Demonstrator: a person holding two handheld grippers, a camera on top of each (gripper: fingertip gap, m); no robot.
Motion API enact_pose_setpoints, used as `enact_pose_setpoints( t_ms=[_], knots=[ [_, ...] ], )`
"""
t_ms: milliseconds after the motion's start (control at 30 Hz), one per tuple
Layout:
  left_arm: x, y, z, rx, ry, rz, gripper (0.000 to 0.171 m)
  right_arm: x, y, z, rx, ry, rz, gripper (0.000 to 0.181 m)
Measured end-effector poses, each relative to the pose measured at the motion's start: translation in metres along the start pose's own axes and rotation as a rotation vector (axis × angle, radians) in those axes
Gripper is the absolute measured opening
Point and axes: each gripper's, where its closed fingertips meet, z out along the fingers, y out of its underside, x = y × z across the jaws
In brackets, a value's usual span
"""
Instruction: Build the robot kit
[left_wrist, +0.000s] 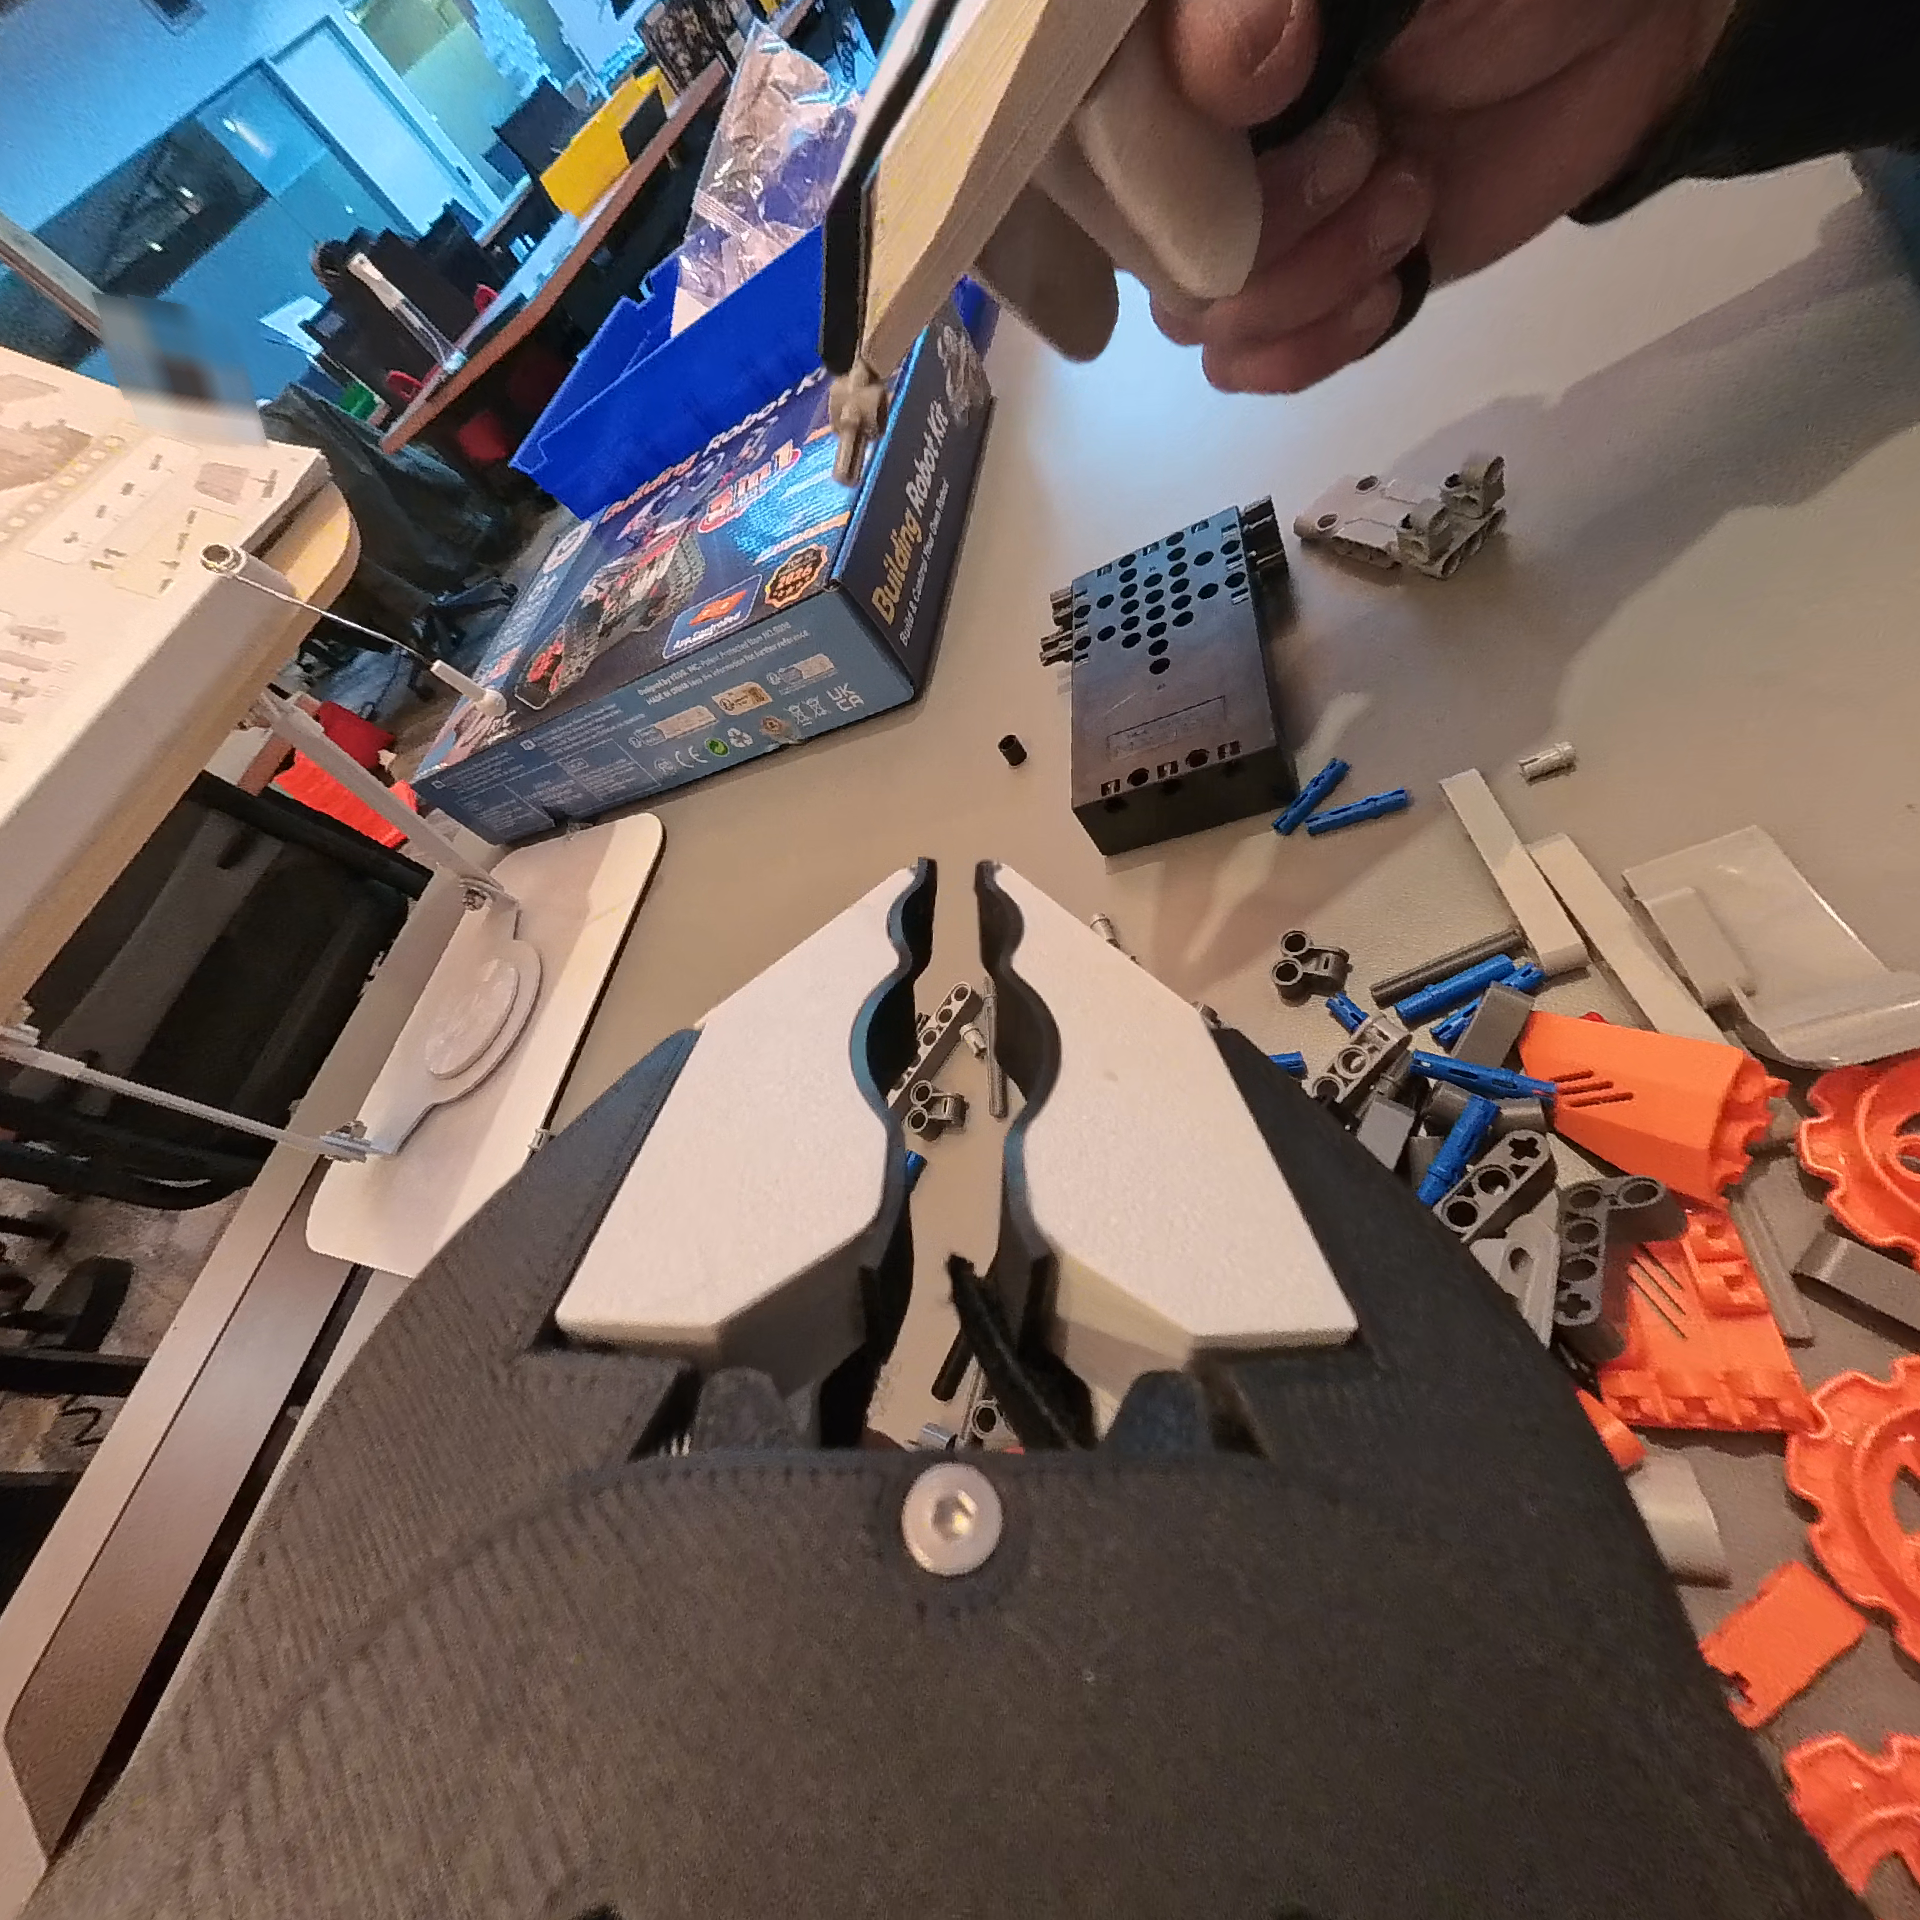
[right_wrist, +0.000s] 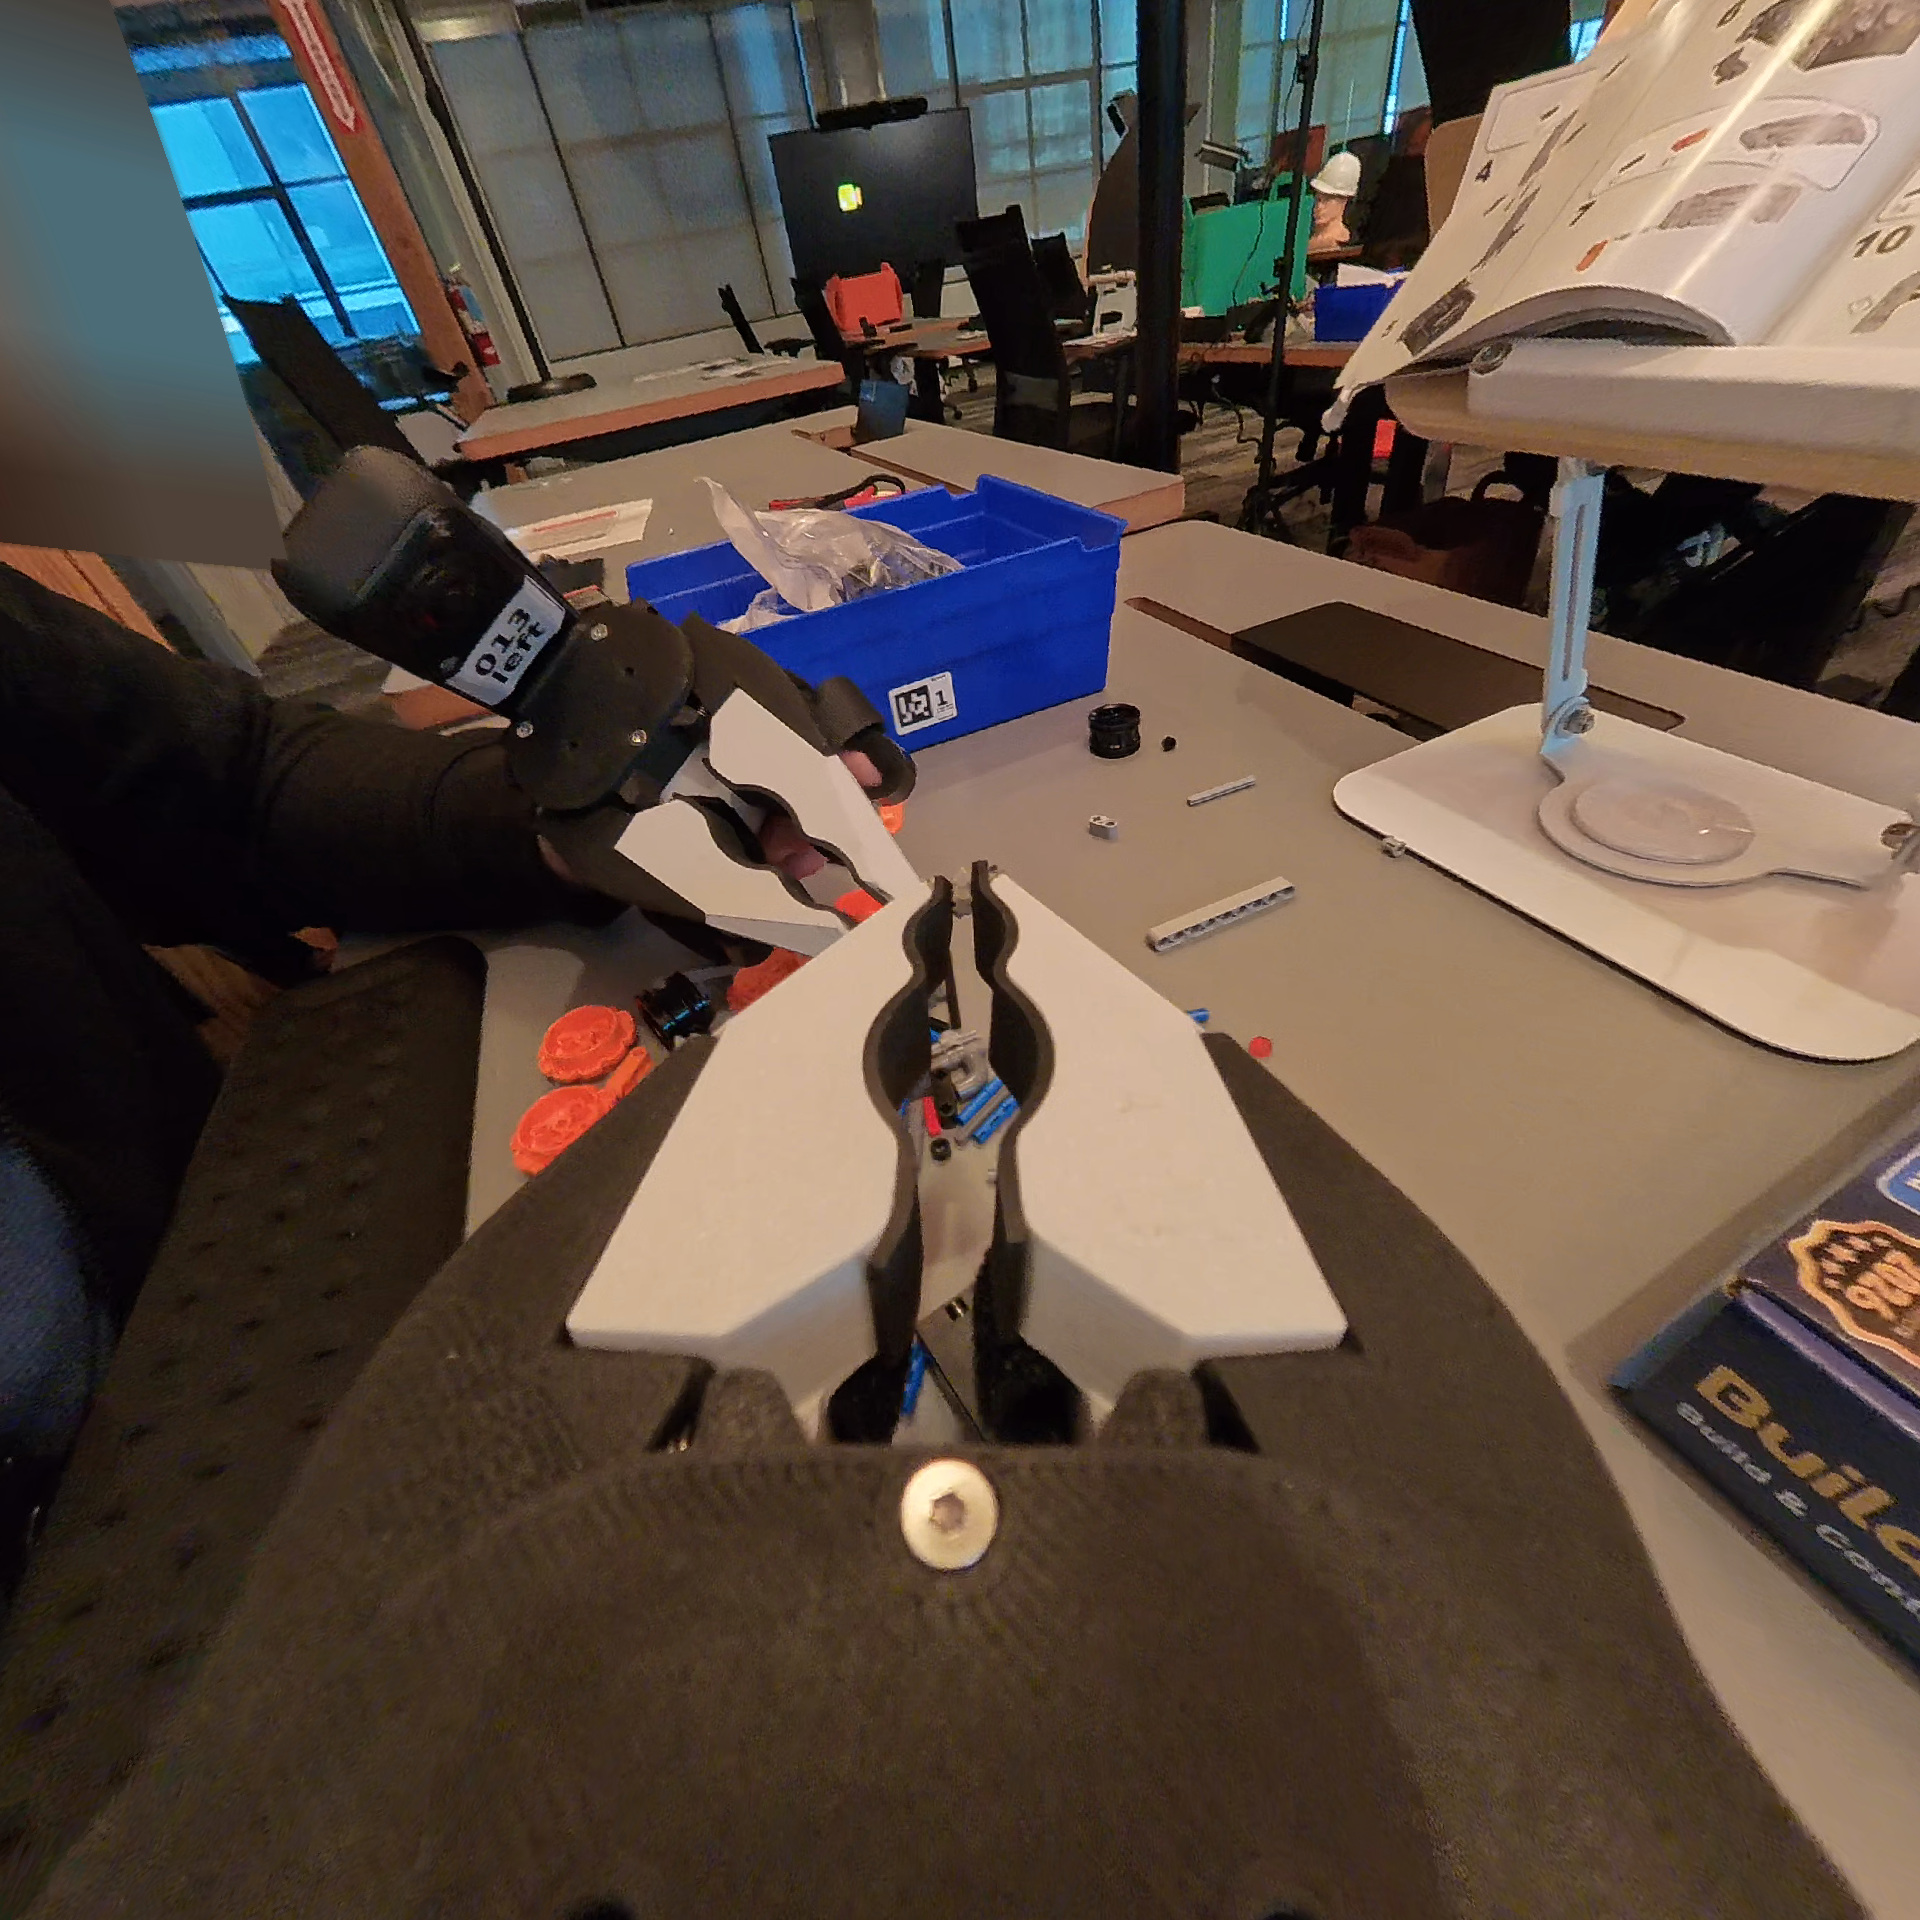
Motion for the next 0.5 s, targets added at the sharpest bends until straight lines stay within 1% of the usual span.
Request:
enact_pose_setpoints(
  t_ms=[100,267,500],
  knots=[
    [0.000,0.000,0.000,-0.004,0.003,0.003,0.007,0.006,-0.004,-0.010,0.003,0.043,-0.038,0.002],
    [-0.002,-0.001,0.003,-0.020,0.011,0.007,0.010,0.017,-0.009,-0.036,0.035,0.103,-0.048,0.002],
    [0.005,-0.008,0.014,-0.066,0.059,0.010,0.019,0.028,-0.001,-0.068,0.037,0.156,-0.031,0.002]
  ],
)
